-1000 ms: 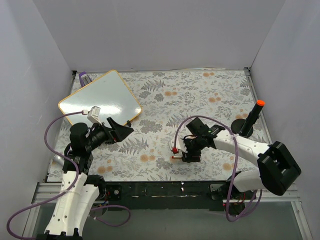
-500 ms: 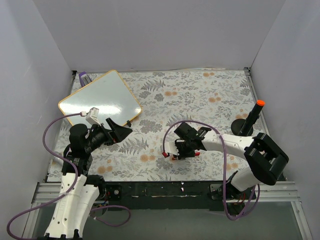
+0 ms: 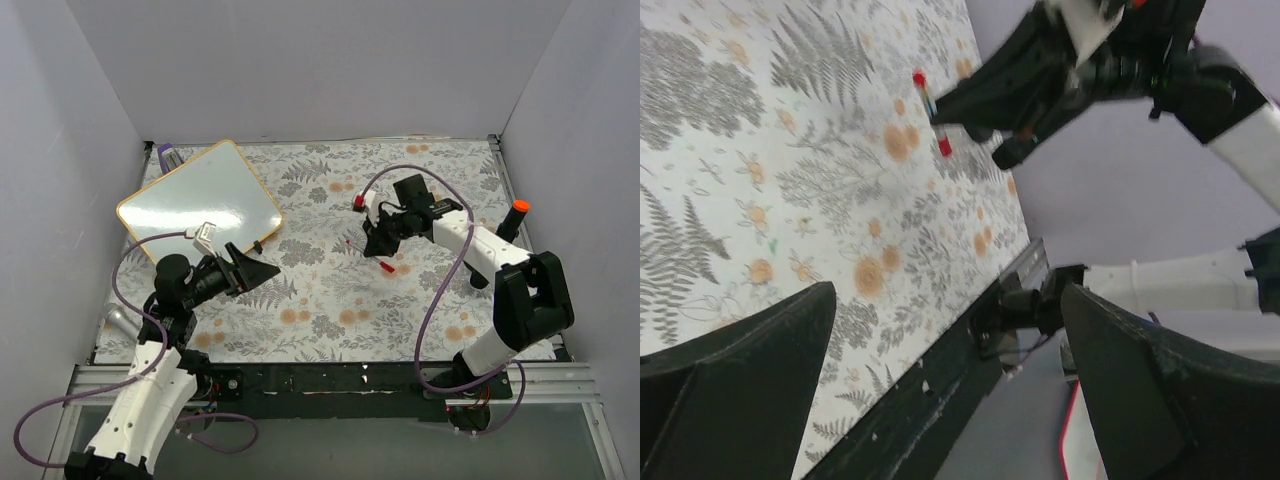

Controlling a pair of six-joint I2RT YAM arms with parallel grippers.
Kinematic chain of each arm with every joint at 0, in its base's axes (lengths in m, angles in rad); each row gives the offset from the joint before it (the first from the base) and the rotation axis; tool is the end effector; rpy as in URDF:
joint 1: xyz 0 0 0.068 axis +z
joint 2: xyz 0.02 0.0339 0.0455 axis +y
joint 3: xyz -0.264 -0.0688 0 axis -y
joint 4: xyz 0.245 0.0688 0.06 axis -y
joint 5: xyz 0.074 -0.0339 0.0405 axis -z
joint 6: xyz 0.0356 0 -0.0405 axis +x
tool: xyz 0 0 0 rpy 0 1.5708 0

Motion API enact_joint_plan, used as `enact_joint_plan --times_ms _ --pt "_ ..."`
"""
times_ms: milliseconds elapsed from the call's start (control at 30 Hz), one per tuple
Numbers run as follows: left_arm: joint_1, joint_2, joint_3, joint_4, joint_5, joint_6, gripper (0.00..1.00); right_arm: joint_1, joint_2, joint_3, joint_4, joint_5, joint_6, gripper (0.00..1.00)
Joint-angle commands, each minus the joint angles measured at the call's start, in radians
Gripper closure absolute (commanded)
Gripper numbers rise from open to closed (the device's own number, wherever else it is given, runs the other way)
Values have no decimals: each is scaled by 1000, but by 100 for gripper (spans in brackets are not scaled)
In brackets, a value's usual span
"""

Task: Write a sentence on the whiteboard
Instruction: Pick up the whiteboard marker from the center of the board, then pass from the right arm to the left

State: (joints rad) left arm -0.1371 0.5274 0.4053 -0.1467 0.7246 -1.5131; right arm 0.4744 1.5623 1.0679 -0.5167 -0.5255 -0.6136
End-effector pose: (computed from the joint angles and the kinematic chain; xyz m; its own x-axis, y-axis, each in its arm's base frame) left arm 0.1349 -0.0424 0.2493 -0.7493 -0.6512 0.1201 -0.2202 0.0740 -0.9726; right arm 0.2743 0.1609 0.2252 -0.2524 -0.6895 -0.6789 -0.9509 0.3068 0.0418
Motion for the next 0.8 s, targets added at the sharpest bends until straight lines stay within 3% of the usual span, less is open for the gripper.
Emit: enact_joint_plan --times_ms 0,167,267,400,567,767 --pt "-183 58 -2 196 -123 -93 4 -48 -18 79 110 -257 384 99" --pt "-520 253 26 349 -423 -130 8 -49 -56 41 288 -53 797 99" --pt "-617 448 70 426 -533 -147 12 -53 -76 -5 329 18 955 99" --pt "-682 658 183 466 -608 -159 16 -77 -105 -78 405 -36 1055 99" --pt "-722 863 279 506 -590 -144 21 -99 -119 -114 452 -94 1109 99" --pt "-742 974 365 513 -550 -133 32 -112 -131 -143 500 -145 1154 99"
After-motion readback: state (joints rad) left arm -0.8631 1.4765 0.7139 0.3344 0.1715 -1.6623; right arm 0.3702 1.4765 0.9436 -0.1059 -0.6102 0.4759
